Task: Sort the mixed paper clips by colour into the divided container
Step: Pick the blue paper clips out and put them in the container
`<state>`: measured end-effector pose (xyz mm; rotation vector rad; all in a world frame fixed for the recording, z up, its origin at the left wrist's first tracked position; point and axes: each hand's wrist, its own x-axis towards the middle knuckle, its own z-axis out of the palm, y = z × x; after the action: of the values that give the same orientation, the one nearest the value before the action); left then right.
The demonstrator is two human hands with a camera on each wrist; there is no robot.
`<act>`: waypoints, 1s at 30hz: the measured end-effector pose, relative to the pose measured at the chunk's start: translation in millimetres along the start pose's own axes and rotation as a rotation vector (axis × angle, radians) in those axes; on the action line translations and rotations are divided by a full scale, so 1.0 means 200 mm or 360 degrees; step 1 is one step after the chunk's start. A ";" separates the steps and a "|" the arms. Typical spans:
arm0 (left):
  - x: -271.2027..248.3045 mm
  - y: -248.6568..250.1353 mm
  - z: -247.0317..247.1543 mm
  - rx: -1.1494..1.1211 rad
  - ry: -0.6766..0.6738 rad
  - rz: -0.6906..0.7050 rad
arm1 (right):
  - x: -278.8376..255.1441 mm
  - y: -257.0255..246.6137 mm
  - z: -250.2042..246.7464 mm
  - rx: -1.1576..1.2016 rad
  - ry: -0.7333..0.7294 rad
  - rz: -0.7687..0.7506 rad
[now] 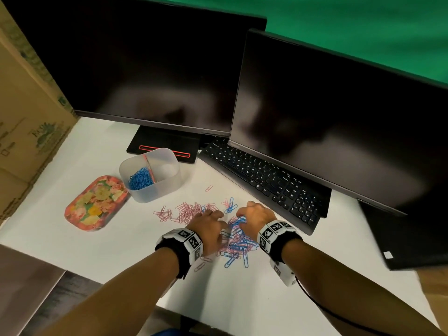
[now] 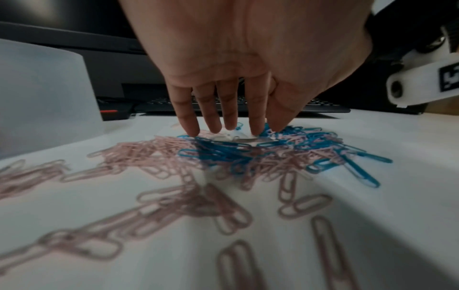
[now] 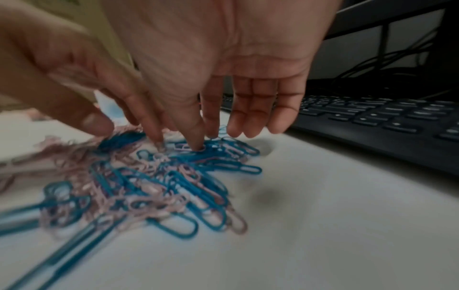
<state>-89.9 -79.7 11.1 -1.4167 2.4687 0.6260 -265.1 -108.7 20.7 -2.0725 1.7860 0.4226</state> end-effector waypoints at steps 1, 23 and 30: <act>0.00 0.01 0.00 -0.0018 -0.0012 -0.0008 | 0.00 -0.01 0.01 -0.0030 0.0006 -0.0016; 0.11 0.05 -0.12 -0.2502 0.0424 -0.0634 | -0.02 0.06 0.00 0.1693 0.0011 0.0083; 0.11 0.06 -0.14 -0.2636 0.0486 -0.0683 | 0.00 0.04 -0.03 0.1693 0.0030 0.0093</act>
<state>-110.9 -104.8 29.4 -2.3975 1.2864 2.7363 -273.3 -112.3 25.8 -1.2531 1.5427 -0.4635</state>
